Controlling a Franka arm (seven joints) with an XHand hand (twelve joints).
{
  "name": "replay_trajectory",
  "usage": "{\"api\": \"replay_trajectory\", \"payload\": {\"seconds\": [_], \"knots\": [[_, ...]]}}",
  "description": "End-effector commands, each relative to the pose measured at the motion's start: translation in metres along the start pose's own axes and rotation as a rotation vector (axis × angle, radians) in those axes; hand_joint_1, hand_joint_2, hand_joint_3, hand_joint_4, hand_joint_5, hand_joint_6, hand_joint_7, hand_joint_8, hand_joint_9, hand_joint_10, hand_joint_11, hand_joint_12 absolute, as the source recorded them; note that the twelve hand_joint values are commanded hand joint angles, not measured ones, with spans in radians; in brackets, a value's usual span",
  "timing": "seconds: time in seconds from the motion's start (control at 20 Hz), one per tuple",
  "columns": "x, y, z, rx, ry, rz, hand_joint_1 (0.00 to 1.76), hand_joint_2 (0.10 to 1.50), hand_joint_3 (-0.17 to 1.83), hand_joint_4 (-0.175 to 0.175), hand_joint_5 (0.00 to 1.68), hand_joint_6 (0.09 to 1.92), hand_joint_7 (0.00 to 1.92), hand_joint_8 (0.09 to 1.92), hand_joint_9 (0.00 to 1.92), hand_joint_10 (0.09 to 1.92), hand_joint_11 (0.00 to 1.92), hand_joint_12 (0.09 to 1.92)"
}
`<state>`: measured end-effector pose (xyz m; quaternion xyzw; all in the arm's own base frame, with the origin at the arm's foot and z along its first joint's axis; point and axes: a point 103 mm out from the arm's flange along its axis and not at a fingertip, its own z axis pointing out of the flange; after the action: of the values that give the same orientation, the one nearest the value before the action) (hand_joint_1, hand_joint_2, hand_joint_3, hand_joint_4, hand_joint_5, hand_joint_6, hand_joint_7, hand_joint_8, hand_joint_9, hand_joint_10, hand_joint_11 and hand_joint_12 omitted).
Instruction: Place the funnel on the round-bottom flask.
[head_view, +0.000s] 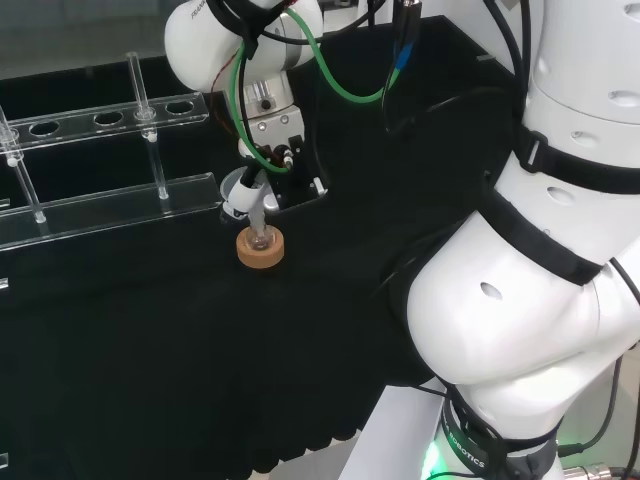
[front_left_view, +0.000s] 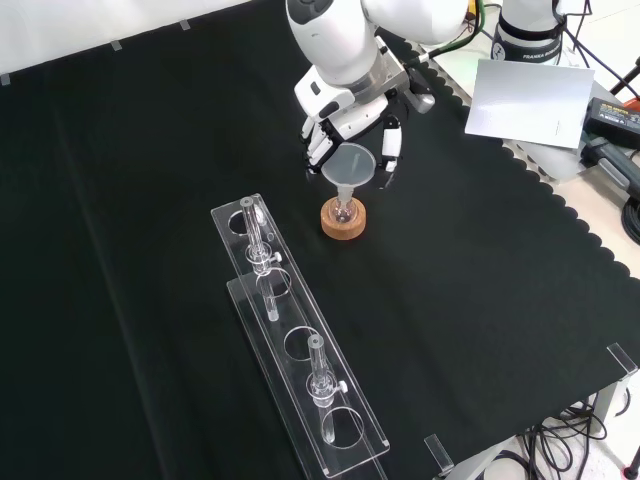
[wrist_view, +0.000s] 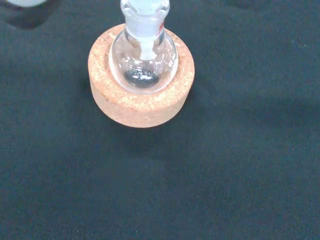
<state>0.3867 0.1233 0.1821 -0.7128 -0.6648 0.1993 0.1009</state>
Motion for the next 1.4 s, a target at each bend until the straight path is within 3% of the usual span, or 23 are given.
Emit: {"api": "replay_trajectory", "payload": {"seconds": [0.05,0.4,0.6,1.05,1.1,1.25,1.4], "knots": [[0.009,-0.003,-0.001,0.000,-0.007,0.004,0.73,0.75,0.47,-0.072,0.42,0.55,0.48,0.82,0.78,0.62,0.58,1.26],[0.006,-0.007,-0.001,0.019,0.004,0.001,0.63,0.71,0.41,-0.072,0.31,0.22,0.11,0.76,0.42,0.72,0.34,1.41],[0.003,-0.010,-0.001,0.018,0.004,0.008,0.61,0.71,0.37,-0.071,0.31,0.13,0.07,0.75,0.36,0.75,0.29,1.44],[-0.008,-0.012,0.000,-0.006,0.016,0.009,0.60,0.71,0.36,-0.073,0.32,0.10,0.03,0.74,0.34,0.76,0.28,1.44],[-0.008,-0.013,-0.001,-0.018,0.018,0.012,0.60,0.72,0.35,-0.074,0.32,0.09,0.02,0.72,0.32,0.76,0.27,1.44],[-0.007,-0.020,-0.007,-0.080,0.041,0.004,0.59,0.73,0.31,-0.078,0.23,0.09,0.00,0.43,0.16,0.81,0.20,1.46],[-0.013,-0.026,-0.016,-0.125,0.070,-0.043,0.54,0.72,0.28,-0.080,0.17,0.09,0.00,0.31,0.10,0.83,0.17,1.47]]}}
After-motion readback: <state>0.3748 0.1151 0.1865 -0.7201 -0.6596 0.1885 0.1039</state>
